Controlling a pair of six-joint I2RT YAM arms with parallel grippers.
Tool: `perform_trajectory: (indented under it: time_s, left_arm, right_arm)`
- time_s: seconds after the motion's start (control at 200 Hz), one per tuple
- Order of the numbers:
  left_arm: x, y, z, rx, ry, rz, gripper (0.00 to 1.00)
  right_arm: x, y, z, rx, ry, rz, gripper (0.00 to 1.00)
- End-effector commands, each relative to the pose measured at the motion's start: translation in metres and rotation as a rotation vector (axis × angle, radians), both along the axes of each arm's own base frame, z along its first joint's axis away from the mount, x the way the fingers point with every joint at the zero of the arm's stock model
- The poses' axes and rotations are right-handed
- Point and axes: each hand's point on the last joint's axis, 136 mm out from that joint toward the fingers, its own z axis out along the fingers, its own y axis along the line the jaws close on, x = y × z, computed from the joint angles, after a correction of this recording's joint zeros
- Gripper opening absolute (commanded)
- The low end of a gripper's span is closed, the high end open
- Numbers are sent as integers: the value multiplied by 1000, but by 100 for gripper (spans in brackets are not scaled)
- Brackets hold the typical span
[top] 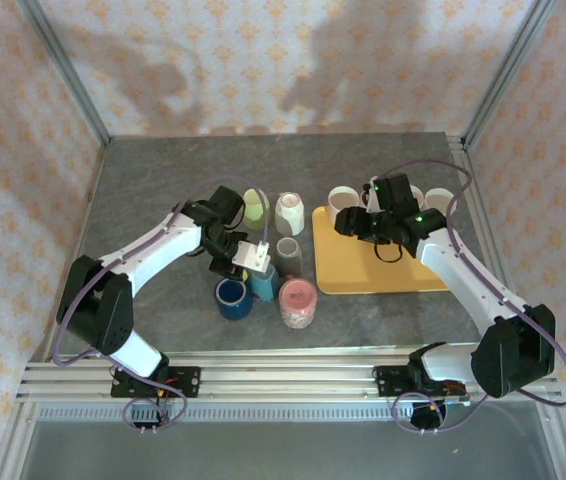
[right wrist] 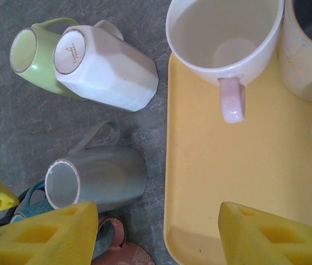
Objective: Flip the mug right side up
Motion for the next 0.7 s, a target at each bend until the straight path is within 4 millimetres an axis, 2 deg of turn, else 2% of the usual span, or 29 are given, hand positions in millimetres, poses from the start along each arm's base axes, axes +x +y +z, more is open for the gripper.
perform_trajectory:
  time_s: [0.0, 0.696]
  left_arm:
    - [-4, 3, -9, 36, 19, -5, 41]
    - [-10, 0, -26, 73, 75, -52, 30]
  right_arm:
    - [0, -3, 11, 18, -37, -21, 59]
    - [1, -7, 10, 9, -33, -49, 59]
